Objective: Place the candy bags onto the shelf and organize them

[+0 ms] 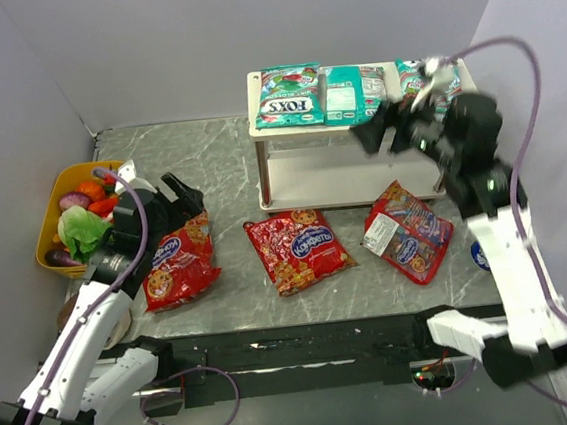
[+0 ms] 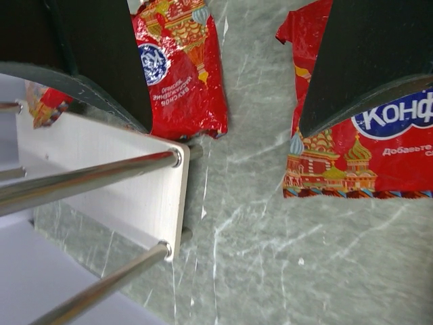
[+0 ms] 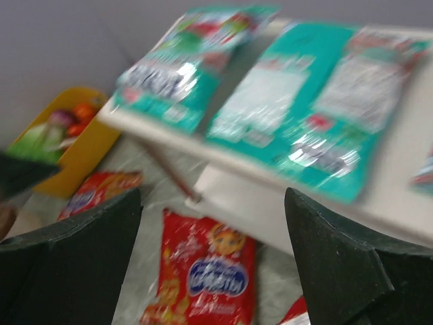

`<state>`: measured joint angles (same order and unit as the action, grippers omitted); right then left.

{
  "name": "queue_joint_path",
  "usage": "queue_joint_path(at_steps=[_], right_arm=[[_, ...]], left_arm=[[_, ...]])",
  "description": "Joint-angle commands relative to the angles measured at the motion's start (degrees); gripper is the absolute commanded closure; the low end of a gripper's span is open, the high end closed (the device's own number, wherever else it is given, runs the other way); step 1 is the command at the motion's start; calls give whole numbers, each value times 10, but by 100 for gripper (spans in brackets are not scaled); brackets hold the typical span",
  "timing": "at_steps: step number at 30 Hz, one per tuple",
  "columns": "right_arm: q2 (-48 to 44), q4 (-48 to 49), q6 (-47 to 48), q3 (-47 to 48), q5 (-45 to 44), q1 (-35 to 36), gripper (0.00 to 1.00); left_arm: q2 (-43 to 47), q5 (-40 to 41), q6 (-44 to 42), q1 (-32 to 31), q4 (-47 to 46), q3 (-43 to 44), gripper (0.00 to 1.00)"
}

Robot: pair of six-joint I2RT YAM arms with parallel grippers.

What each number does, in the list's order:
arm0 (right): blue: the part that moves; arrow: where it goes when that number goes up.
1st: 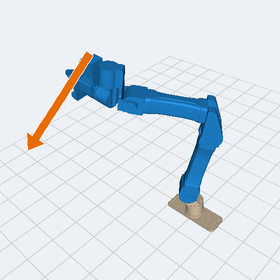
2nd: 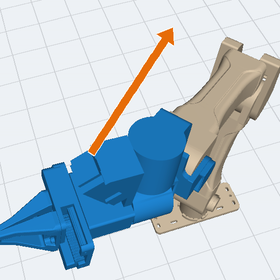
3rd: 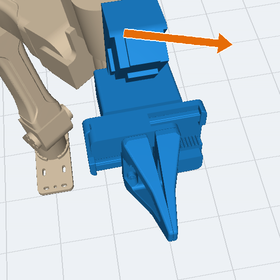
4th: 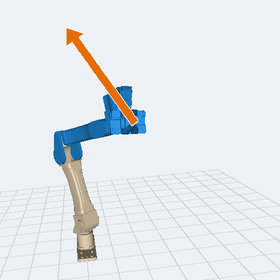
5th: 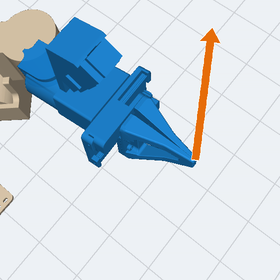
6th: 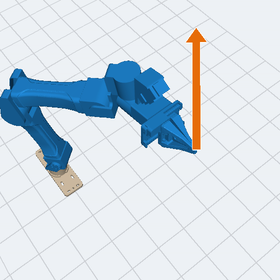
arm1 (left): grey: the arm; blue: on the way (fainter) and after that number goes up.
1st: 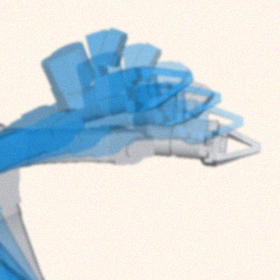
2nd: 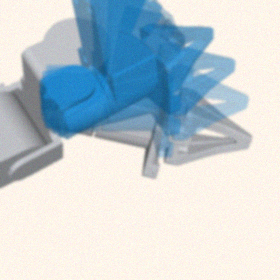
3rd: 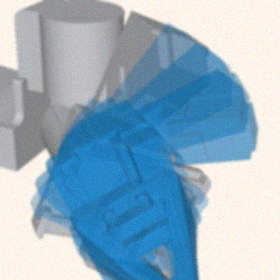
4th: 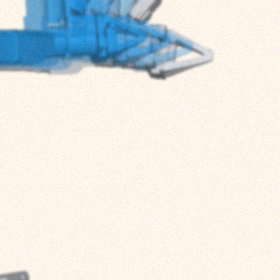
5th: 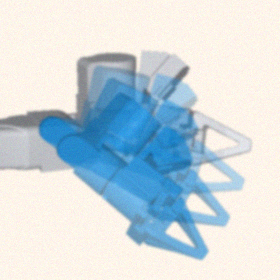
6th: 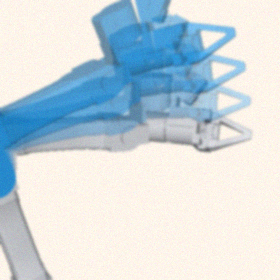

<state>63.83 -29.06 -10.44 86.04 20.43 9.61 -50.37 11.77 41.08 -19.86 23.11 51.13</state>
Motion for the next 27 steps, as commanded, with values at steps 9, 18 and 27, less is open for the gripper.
queue_joint_path(at_steps=[9,18,27], right_arm=[[-237,168,-128,-444,-78,189,7],[-181,267,-223,-579,-188,208,8],[0,353,-196,-541,-191,209,9]], left_arm=[[-76,-152,26,-1,-96,-84,4],[-201,-219,73,-1,-141,-97,4],[-306,-280,93,-2,-209,-79,3]])
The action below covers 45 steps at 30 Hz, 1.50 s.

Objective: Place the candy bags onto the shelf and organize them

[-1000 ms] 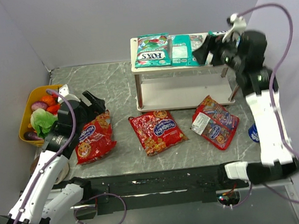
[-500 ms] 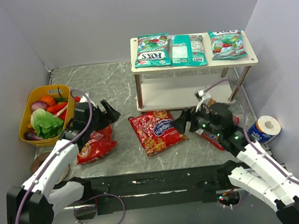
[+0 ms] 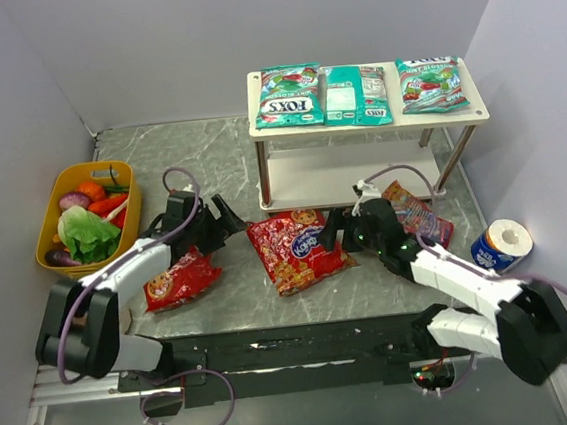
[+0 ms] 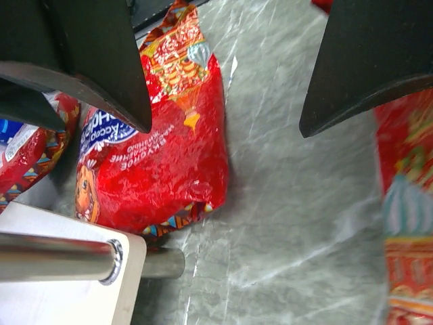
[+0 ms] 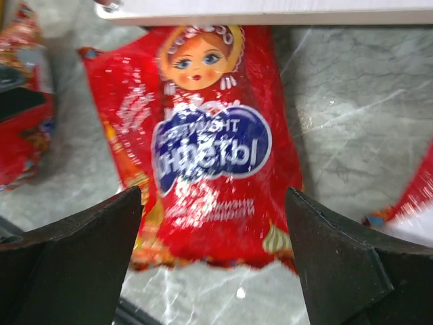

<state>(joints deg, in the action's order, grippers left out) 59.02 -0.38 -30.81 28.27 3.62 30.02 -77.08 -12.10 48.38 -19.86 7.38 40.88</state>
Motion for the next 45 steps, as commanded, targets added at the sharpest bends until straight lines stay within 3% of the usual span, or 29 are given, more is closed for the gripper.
queue_joint_path(at_steps=[1,5,10,20,29,33,38,40,43,45], right_arm=[[72,70,12,48,-24,4,9],[138,67,22,72,-10,7,10],[216,29,38,83,-19,64,11],[217,-46,-37,29,-35,166,15],[190,-170,-46,125,-132,166,2],[189,-173,-43,145,-134,159,0],[221,-110,-29,132,-95,142,1],[242,-82,-23,130,-72,141,2],[251,-57,-24,119,-50,141,12],[241,-51,-31,104,-47,141,28]], left_arm=[[-47,-53,21,-4,-59,24,2],[-82,-61,17,-10,-70,31,1],[-108,-66,8,-19,-104,36,1],[-149,-80,3,-32,-113,46,1],[-153,-72,-2,-42,-97,48,10],[-146,-63,-3,-45,-92,47,12],[-126,-53,-7,-46,-89,46,14],[-127,-55,-10,-46,-88,46,17],[-128,-59,-8,-46,-90,44,22],[-124,-58,-9,-46,-90,42,24]])
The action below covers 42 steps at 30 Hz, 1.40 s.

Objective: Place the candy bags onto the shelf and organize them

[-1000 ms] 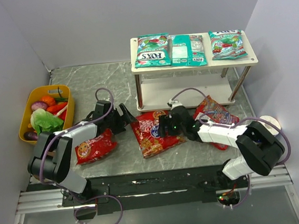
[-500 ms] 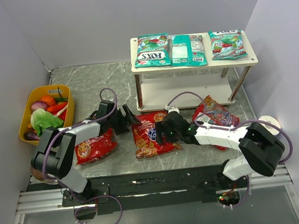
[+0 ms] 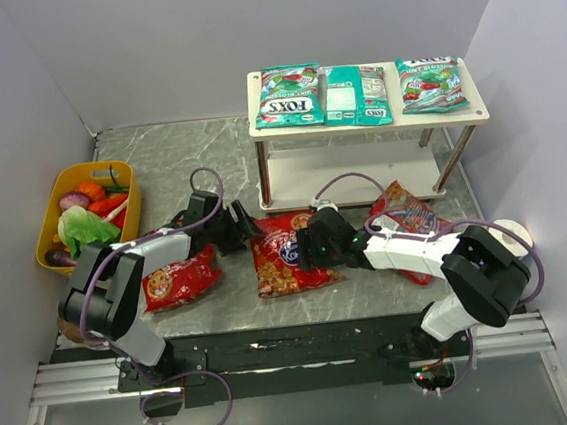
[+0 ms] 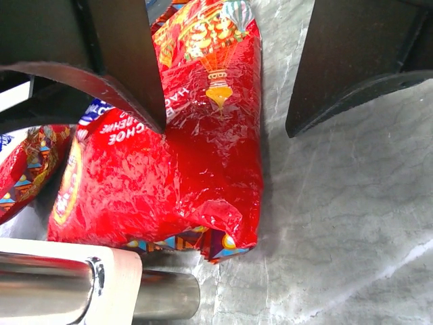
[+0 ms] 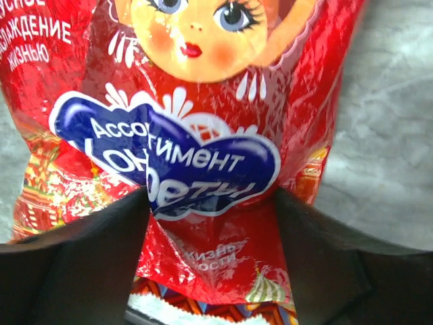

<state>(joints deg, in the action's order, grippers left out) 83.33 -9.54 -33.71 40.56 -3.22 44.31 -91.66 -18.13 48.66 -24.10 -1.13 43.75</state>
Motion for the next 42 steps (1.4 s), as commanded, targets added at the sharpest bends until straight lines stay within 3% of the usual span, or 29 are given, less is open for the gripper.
queue_joint_path(at_steps=[1,4,6,7,8,16,23,33,42], right_arm=[[-8,44,-4,-23,21,-3,34],[-38,40,-7,-40,8,-2,72],[-65,38,-2,-50,-2,-2,85],[-75,37,4,-53,-6,-3,96],[-94,34,6,-58,-10,-2,100],[-230,9,68,-66,-45,-1,100],[-336,-34,105,-6,-103,-2,100],[-357,-33,174,76,-122,-3,100],[-318,22,258,117,-124,-15,100]], left_arm=[[24,5,-14,-3,-4,13,25],[41,20,-19,-3,9,19,26],[50,31,-24,-3,23,22,25],[59,41,-26,-3,29,27,24],[63,47,-28,-3,33,28,24],[128,118,-53,-3,88,49,22],[171,172,-68,-3,126,61,21],[223,205,-77,-3,158,63,19],[242,211,-77,-2,174,71,18]])
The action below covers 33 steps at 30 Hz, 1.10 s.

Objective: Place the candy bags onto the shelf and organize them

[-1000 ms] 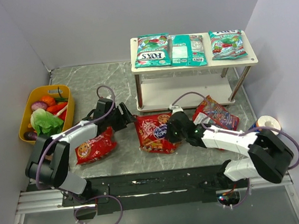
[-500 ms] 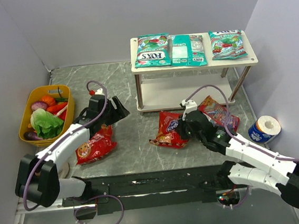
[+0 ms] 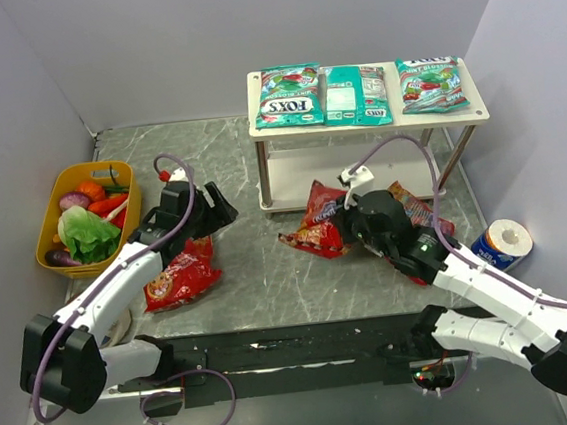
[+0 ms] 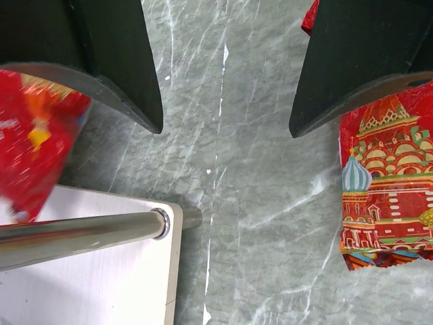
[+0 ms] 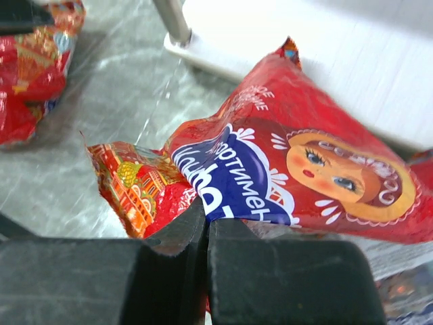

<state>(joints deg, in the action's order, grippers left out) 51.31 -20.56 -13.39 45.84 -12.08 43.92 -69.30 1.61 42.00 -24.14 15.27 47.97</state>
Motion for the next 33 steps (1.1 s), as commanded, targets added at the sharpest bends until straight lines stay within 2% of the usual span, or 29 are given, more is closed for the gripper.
queue_joint_path(at_steps=[1,4,10,16,27,33], right_arm=[[5,140,63,64,-32,-14,100],[16,176,78,63,-7,-37,100],[52,263,86,39,98,-100,100],[106,340,96,29,152,-133,100],[207,411,107,48,173,-149,100],[239,406,88,28,165,-165,100]], left_arm=[[20,14,-11,-2,11,27,18],[24,9,-8,-2,12,27,18],[23,-9,0,-1,14,27,18],[20,-20,1,-2,20,27,18],[22,-26,8,-2,16,21,17],[23,-26,11,-2,12,14,17]])
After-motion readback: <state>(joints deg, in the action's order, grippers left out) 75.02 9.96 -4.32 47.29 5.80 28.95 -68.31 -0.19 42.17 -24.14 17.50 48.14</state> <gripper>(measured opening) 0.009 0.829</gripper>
